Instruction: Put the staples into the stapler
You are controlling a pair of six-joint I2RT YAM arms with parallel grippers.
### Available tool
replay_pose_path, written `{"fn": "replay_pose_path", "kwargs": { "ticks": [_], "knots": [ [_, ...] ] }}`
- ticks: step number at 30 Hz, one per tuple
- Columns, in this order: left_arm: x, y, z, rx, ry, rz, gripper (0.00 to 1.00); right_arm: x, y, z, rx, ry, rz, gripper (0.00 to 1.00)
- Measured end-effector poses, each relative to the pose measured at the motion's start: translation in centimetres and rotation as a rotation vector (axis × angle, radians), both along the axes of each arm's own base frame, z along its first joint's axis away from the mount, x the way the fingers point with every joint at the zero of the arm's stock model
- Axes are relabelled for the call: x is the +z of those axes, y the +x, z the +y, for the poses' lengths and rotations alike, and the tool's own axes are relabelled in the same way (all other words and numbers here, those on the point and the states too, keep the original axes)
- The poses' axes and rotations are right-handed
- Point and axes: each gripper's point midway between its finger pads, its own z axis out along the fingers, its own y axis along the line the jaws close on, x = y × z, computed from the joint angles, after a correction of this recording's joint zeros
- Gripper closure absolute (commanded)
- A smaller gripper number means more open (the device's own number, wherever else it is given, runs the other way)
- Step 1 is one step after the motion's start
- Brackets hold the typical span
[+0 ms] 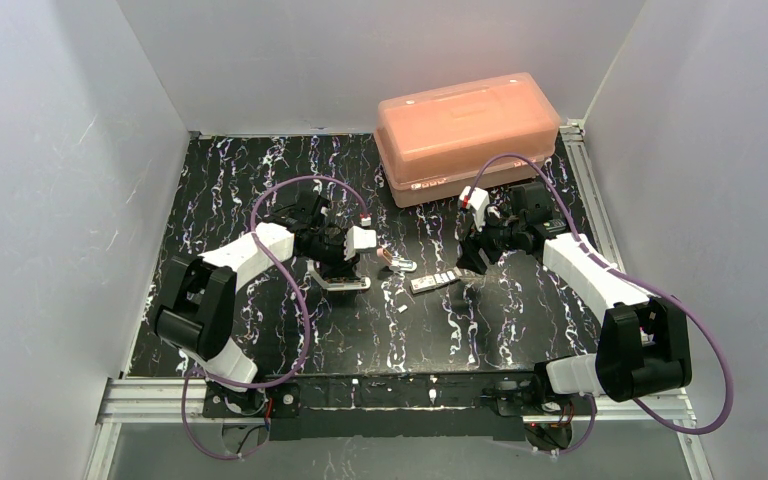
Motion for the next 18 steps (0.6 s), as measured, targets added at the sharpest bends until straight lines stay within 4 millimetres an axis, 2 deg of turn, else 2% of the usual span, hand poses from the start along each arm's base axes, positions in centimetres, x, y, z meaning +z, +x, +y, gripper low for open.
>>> {"fn": "replay_pose_path", "kwargs": {
  "ticks": [18],
  "knots": [
    [-0.48, -0.07, 0.07, 0.000, 0.008, 0.013, 1.00, 0.00, 0.00, 0.01, 0.000, 0.000, 0.000, 0.25]
  ]
}}
